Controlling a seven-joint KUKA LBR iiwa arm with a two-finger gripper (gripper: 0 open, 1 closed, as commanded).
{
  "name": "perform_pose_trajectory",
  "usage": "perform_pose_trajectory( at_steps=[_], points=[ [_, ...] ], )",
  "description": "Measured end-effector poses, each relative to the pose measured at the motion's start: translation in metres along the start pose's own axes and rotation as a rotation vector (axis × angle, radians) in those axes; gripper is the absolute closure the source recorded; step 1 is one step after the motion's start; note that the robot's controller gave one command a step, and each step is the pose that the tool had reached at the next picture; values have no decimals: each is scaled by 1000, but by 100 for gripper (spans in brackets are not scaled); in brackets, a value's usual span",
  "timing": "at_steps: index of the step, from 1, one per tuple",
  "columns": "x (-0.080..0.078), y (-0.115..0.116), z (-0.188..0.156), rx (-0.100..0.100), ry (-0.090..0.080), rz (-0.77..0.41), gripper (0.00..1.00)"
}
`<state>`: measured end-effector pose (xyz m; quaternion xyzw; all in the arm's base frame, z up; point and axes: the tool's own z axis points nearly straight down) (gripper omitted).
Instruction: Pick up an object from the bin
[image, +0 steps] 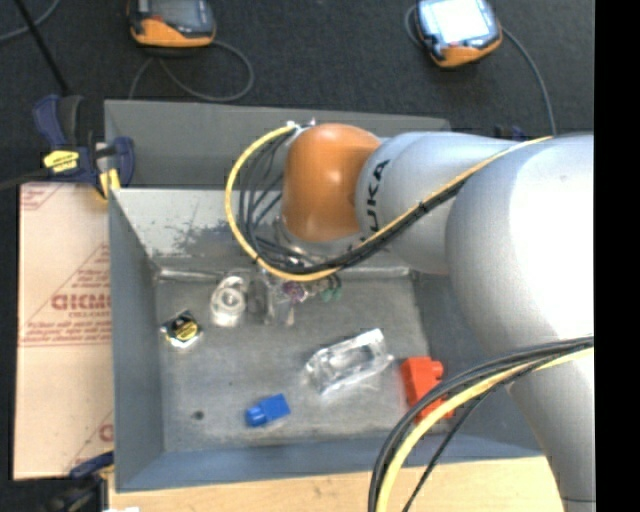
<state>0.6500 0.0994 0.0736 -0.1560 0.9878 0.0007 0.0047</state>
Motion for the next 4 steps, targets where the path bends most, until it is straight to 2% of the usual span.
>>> perform_pose_trajectory(
  at_steps=[4],
  points=[
    [0, 0, 0, 0, 0, 2, 100]
  ],
)
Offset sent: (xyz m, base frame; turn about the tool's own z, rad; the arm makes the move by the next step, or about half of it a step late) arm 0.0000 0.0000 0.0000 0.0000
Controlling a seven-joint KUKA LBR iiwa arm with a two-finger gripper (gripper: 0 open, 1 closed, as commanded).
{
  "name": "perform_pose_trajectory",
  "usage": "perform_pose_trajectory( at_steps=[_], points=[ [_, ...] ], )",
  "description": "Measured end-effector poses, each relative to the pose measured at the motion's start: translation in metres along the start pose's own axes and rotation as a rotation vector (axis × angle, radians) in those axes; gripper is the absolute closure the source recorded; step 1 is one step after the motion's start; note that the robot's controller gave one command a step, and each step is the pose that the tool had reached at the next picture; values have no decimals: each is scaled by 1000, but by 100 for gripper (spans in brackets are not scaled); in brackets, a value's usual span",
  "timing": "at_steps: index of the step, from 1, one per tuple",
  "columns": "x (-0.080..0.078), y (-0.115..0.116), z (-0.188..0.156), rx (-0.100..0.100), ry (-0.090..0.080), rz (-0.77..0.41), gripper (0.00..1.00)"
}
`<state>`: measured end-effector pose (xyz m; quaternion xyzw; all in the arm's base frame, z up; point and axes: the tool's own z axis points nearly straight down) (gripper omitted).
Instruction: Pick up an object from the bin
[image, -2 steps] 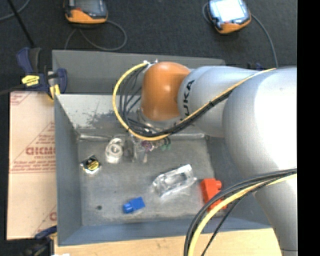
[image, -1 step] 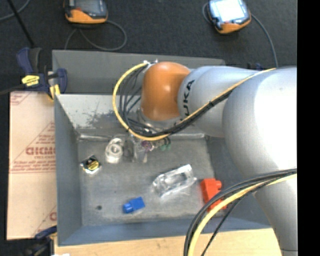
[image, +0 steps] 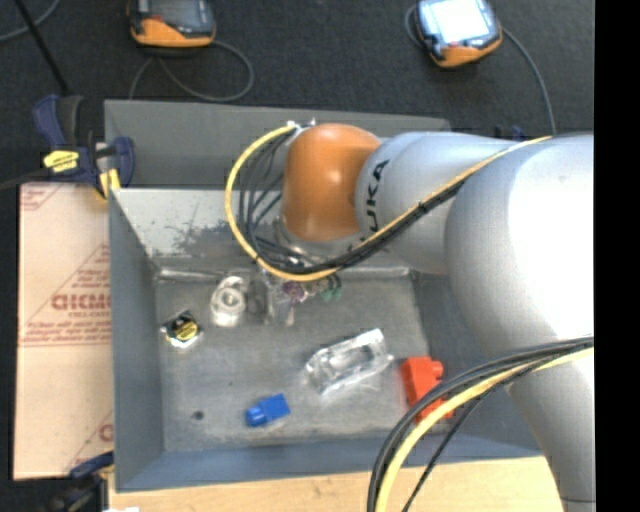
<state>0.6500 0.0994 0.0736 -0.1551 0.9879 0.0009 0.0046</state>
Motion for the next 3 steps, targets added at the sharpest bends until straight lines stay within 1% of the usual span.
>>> perform_pose_trajectory(
  at_steps=[3],
  points=[
    [0, 0, 0, 0, 0, 1, 100]
  ],
)
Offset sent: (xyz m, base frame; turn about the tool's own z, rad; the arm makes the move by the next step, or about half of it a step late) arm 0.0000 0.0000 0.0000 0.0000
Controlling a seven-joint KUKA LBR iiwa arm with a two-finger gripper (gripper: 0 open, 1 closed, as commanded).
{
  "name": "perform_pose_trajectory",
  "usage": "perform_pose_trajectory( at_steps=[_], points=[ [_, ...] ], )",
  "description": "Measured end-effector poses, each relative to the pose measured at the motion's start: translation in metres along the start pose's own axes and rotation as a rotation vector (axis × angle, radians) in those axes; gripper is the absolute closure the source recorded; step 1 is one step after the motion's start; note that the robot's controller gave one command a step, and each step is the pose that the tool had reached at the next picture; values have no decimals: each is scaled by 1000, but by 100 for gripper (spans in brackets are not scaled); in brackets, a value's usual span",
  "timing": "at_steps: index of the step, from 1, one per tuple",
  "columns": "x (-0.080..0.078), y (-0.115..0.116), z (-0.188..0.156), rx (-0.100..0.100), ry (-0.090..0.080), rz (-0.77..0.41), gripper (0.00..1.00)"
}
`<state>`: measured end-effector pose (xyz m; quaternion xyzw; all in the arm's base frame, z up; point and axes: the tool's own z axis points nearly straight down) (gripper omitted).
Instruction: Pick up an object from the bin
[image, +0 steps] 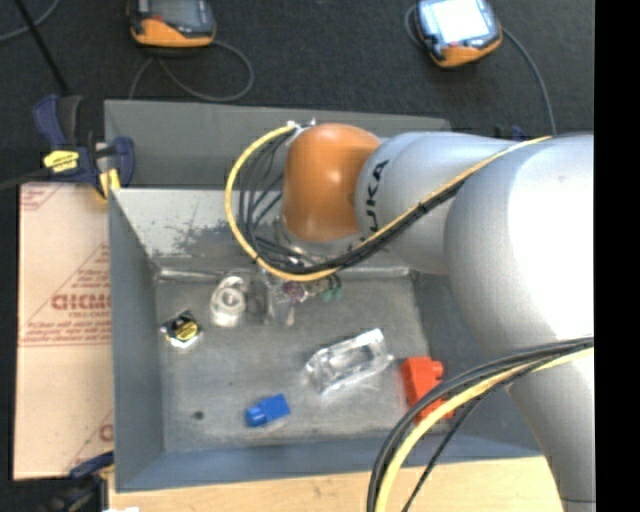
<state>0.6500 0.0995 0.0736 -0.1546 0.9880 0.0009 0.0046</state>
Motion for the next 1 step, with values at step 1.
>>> perform_pose_trajectory(
  at_steps=[1],
  points=[
    [-3, -3, -49, 3, 0, -182, 100]
  ],
)
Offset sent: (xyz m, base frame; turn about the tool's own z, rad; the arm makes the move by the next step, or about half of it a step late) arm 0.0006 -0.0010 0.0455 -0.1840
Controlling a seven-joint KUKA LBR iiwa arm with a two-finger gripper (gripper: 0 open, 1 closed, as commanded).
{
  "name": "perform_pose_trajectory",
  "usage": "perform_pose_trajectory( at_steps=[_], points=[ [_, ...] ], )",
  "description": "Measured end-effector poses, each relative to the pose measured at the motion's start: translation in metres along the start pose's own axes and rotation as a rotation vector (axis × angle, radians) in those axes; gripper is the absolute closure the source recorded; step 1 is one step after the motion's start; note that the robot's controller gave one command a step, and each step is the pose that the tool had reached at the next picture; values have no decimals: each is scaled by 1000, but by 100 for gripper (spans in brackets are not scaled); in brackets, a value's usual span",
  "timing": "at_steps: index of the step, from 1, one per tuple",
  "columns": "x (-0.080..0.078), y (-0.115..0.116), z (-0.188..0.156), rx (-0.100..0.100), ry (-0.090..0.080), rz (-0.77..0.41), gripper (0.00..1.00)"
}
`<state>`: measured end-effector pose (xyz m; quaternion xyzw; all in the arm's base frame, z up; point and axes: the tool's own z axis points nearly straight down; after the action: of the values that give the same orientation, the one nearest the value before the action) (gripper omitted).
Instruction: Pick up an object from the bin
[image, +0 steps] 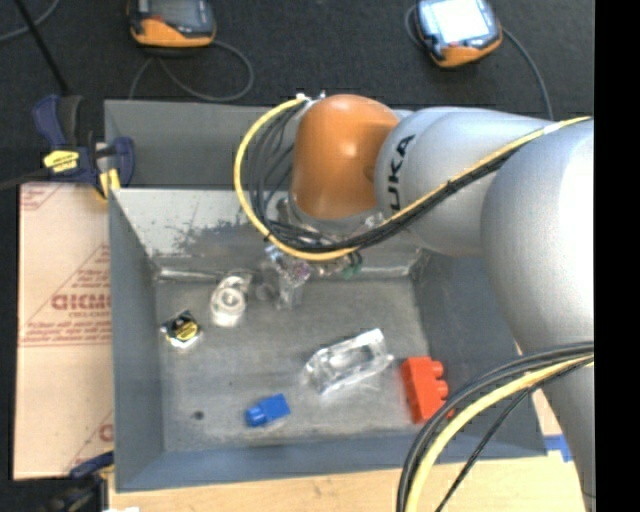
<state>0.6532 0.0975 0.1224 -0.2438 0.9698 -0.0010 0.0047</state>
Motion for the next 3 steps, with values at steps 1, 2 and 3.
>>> perform_pose_trajectory(
  at_steps=[1, 2, 3],
  points=[
    [23, -4, 16, -6, 5, -651, 100],
    [22, -3, 15, -8, 3, -648, 100],
    [23, -4, 15, -8, 4, -645, 100]
  ],
)
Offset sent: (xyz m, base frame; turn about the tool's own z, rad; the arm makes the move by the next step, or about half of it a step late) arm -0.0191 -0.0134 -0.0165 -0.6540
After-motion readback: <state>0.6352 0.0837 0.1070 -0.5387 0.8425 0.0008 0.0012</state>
